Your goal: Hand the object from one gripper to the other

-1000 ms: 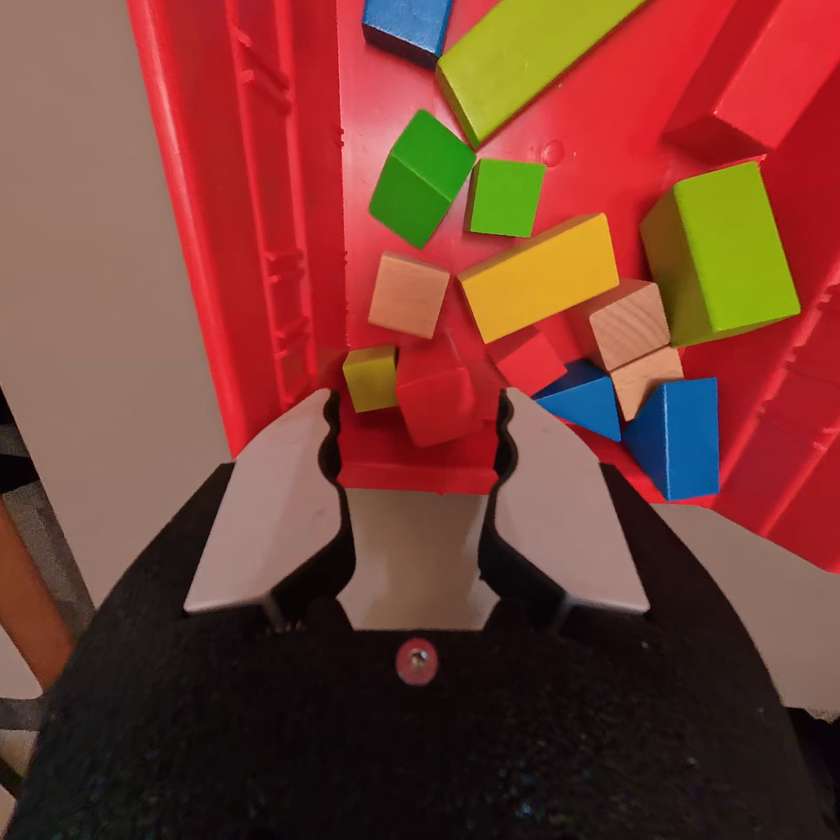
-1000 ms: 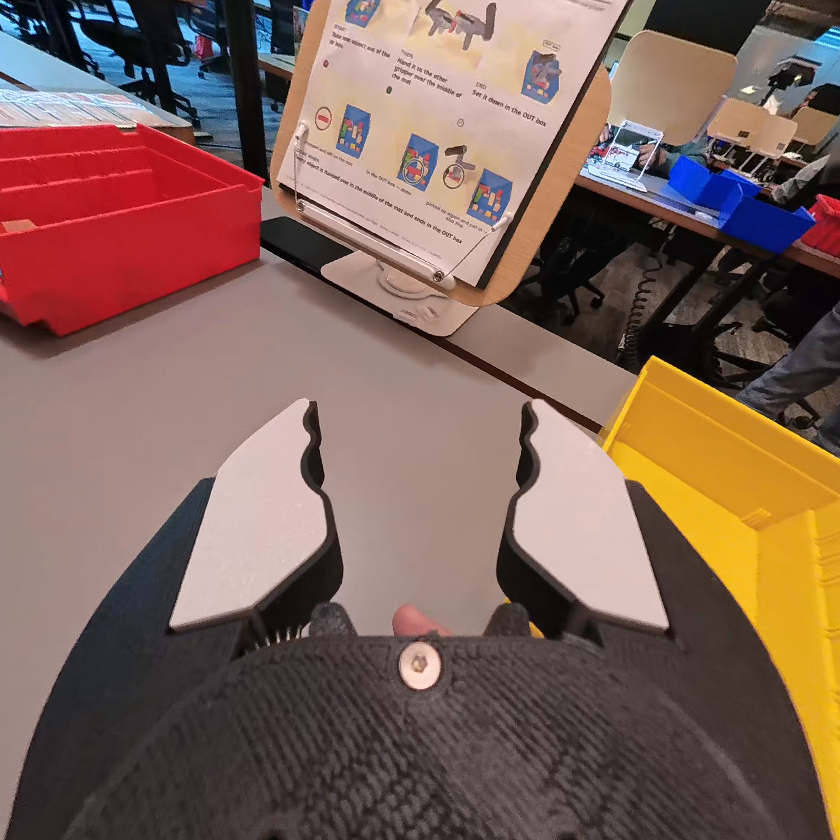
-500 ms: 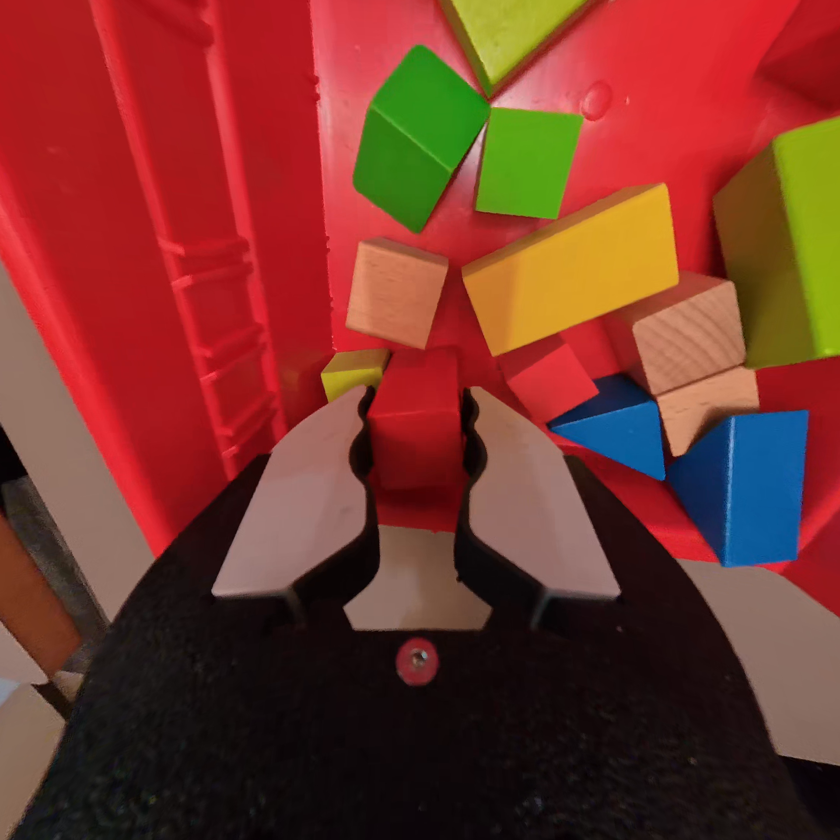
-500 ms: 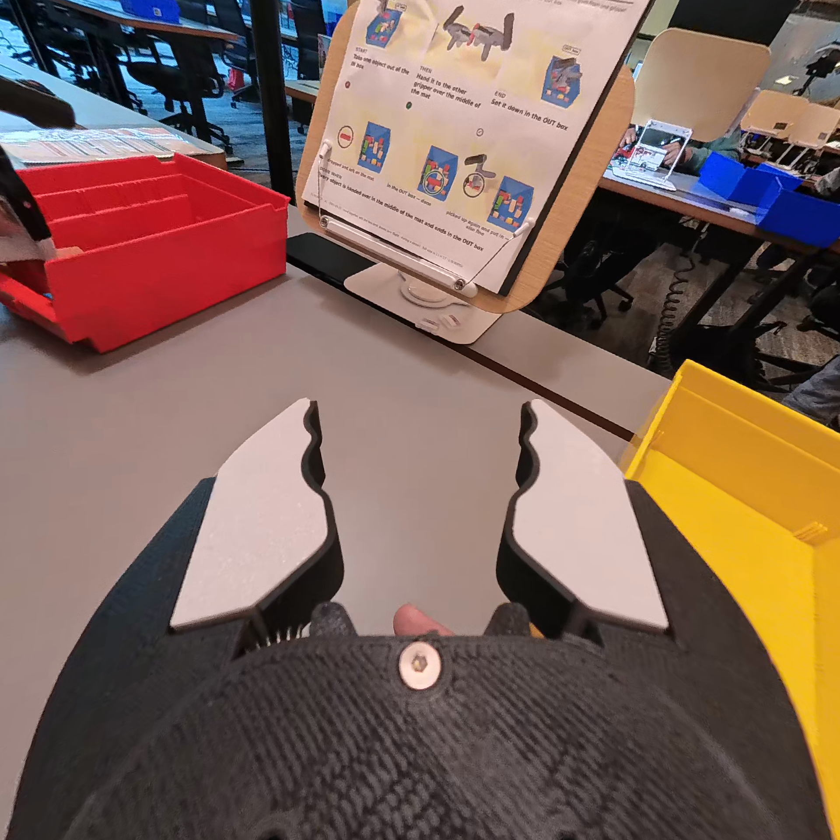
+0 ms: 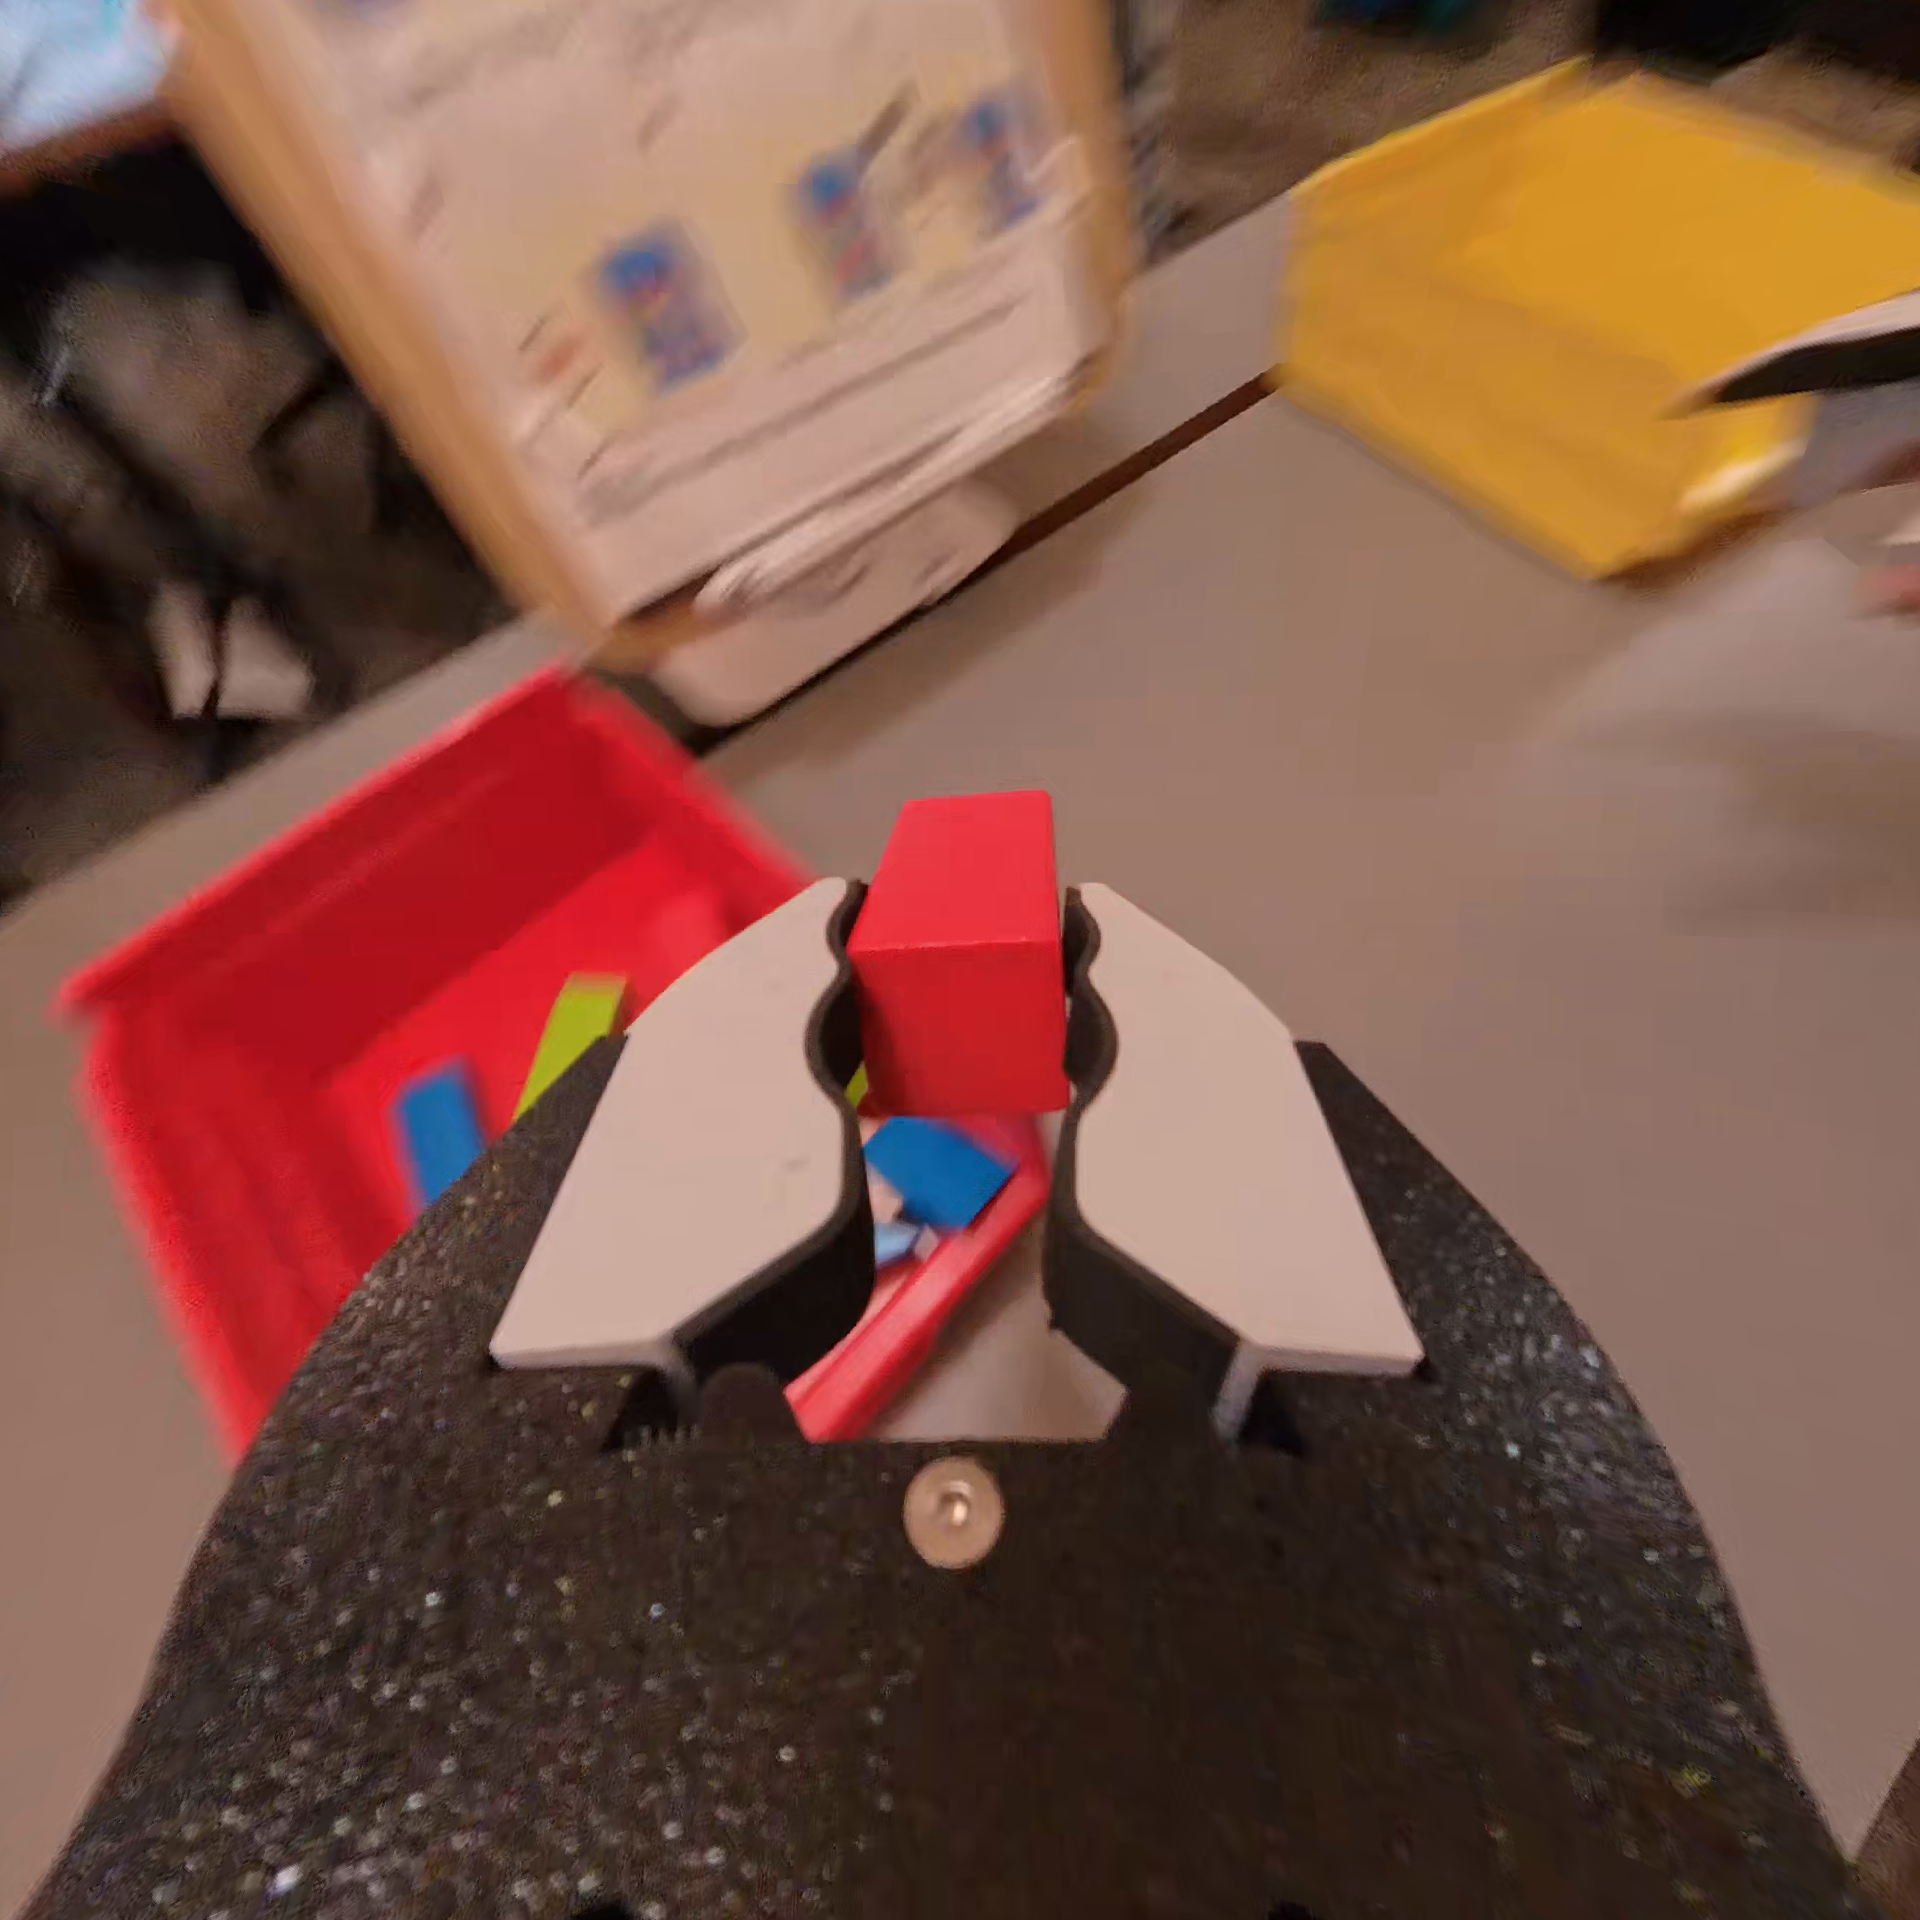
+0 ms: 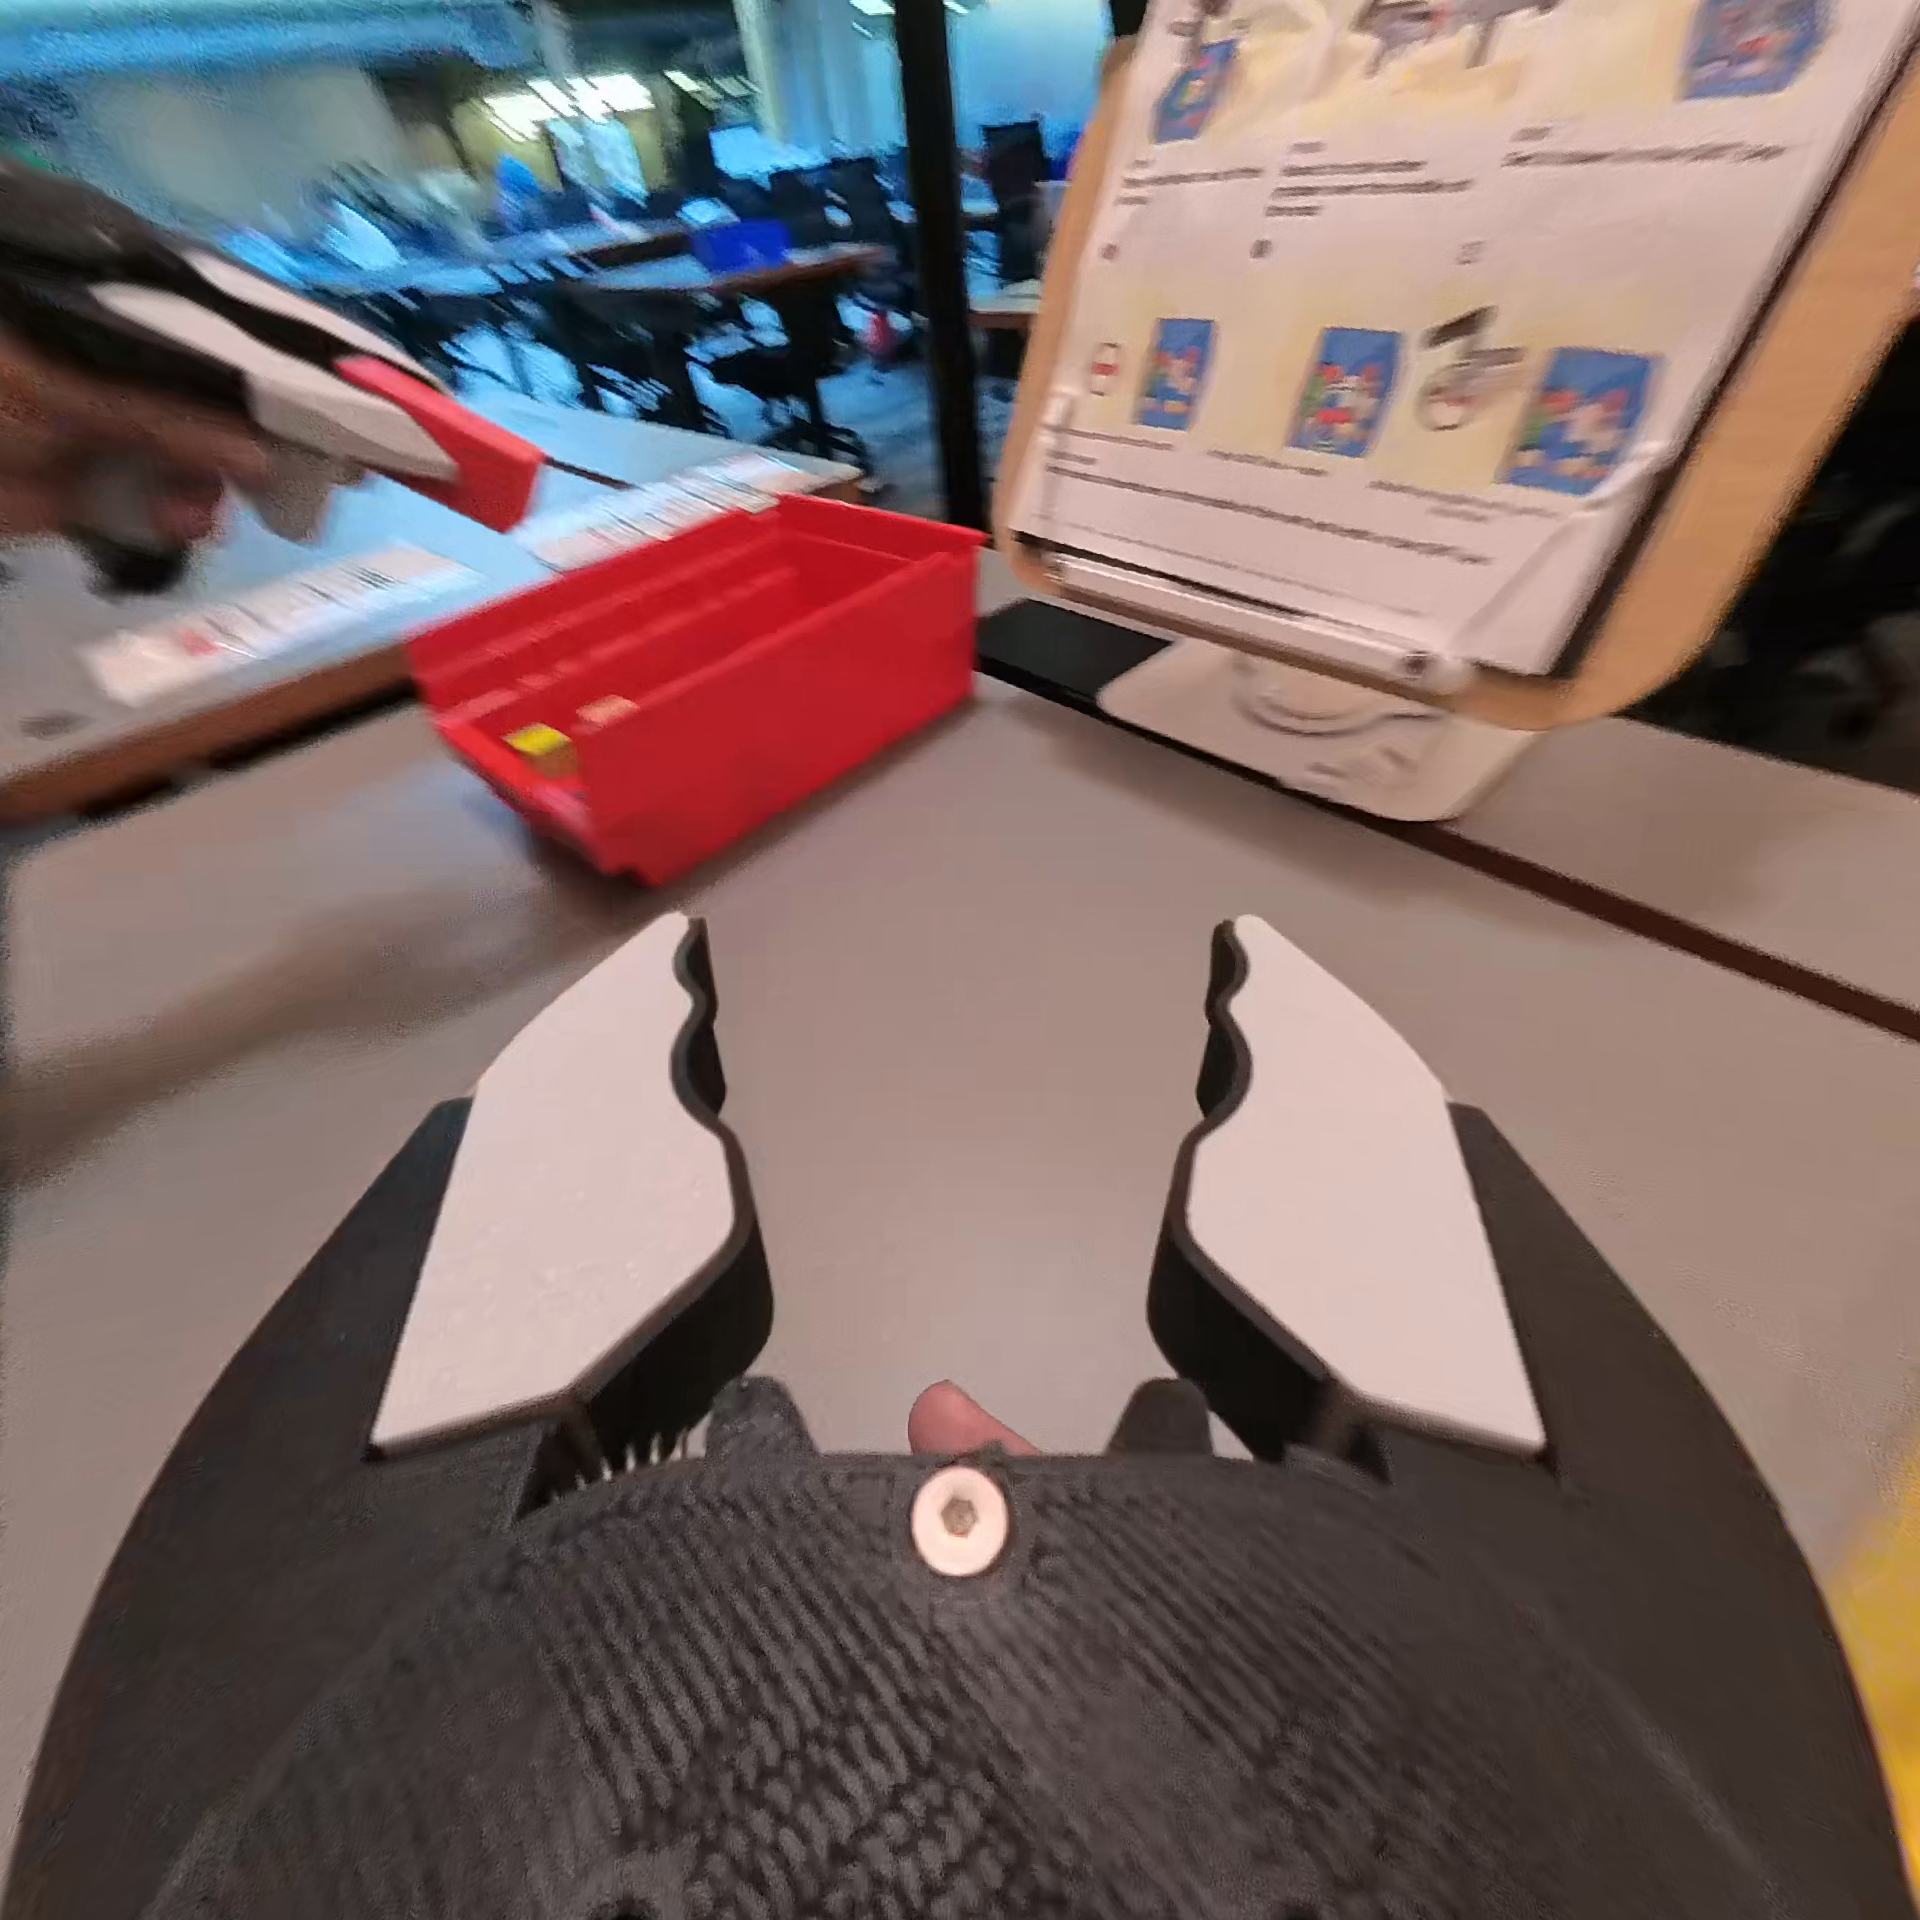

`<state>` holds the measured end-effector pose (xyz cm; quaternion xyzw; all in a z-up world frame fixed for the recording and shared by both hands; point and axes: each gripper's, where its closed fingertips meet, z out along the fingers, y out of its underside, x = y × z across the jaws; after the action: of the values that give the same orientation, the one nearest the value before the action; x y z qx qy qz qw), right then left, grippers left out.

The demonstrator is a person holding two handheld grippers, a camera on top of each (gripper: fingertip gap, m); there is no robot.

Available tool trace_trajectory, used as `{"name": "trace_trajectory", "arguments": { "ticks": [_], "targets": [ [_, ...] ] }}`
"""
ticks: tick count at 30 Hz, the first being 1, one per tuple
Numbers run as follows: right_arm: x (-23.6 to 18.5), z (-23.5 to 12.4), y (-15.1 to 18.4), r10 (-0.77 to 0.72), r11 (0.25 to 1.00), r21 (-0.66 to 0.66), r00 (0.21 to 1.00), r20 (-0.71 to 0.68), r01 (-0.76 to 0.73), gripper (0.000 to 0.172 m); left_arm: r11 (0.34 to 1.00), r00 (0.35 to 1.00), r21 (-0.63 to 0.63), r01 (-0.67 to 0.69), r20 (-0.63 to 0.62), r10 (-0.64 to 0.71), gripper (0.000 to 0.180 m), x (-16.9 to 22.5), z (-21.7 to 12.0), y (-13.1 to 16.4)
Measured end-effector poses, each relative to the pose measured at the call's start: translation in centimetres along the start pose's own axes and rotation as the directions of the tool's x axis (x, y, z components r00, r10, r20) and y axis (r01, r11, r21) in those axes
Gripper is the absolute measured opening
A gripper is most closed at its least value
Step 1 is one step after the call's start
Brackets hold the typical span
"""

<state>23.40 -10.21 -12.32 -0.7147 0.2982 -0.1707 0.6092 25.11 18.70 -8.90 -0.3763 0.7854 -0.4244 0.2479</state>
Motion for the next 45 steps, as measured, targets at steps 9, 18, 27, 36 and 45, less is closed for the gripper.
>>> {"name": "trace_trajectory", "arguments": {
  "ticks": [9,18,27,36,45],
  "targets": [
    [-10.2,1.1,-1.9,0.466,0.855,-0.121,0.642,0.609,-0.505,0.097,0.713,0.74,0.575,-0.4,-0.256,0.622,0.035,18.5,1.6,-5.0],
    [-12.8,0.5,-2.0,0.586,0.741,-0.297,0.364,0.724,-0.603,0.075,0.62,0.616,0.618,-0.483,-0.264,0.742,0.035,24.1,4.0,-3.7],
    [-12.6,0.4,-1.3,0.622,0.714,-0.37,0.297,0.724,-0.594,0.038,0.574,0.579,0.62,-0.535,-0.227,0.783,0.035,24.8,4.2,-3.1],
    [-10.7,1.3,-0.7,0.534,0.829,-0.27,0.547,0.645,-0.49,0.037,0.696,0.735,0.581,-0.422,-0.23,0.637,0.047,23.8,4.8,-3.0],
    [14.4,-7.4,1.4,0.277,0.96,0.094,0.86,-0.428,-0.263,0.037,0.875,0.943,0.438,-0.207,-0.149,0.298,0.044,19.6,6.1,-0.2]
  ]
}}
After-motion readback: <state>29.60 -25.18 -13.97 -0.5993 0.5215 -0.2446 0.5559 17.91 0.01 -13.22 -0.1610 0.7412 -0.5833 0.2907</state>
